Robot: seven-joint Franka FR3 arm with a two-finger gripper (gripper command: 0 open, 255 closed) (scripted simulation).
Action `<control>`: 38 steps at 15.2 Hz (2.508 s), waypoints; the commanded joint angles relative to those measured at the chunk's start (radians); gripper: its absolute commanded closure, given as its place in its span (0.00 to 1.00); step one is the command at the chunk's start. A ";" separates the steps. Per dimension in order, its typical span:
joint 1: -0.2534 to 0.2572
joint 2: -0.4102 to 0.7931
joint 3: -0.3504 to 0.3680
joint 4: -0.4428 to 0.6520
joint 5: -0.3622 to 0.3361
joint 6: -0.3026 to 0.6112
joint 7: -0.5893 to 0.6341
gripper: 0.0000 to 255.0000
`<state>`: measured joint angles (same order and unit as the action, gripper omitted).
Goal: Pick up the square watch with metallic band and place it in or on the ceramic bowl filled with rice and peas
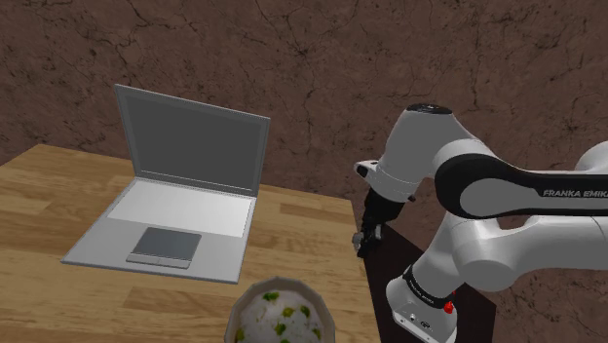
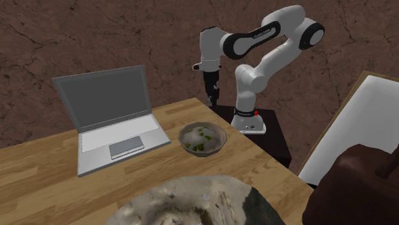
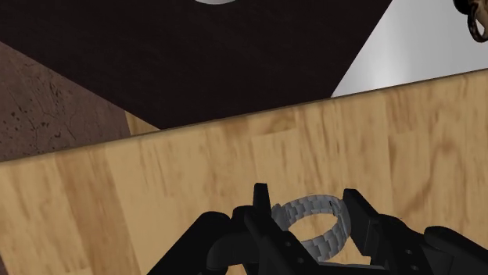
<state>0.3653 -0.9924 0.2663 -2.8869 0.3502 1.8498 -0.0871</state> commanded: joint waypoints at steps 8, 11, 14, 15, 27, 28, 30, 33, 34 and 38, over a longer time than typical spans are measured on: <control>-0.013 -0.018 -0.029 0.110 -0.034 -0.127 0.017 1.00; -0.018 -0.018 -0.038 0.150 -0.044 -0.166 0.022 1.00; -0.021 -0.015 -0.047 0.191 -0.053 -0.203 0.027 1.00; -0.023 -0.013 -0.050 0.205 -0.056 -0.216 0.028 1.00; -0.001 0.217 0.139 0.396 0.053 -0.132 0.190 1.00; -0.002 0.248 0.163 0.419 0.061 -0.117 0.209 1.00; -0.007 0.312 0.211 0.469 0.072 -0.090 0.250 1.00; -0.021 0.411 0.284 0.549 0.075 -0.051 0.314 1.00; -0.027 0.446 0.309 0.578 0.071 -0.038 0.336 1.00; -0.057 0.593 0.413 0.703 0.034 0.007 0.437 1.00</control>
<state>0.3159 -0.4368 0.6514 -2.2152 0.3943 1.8436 0.3216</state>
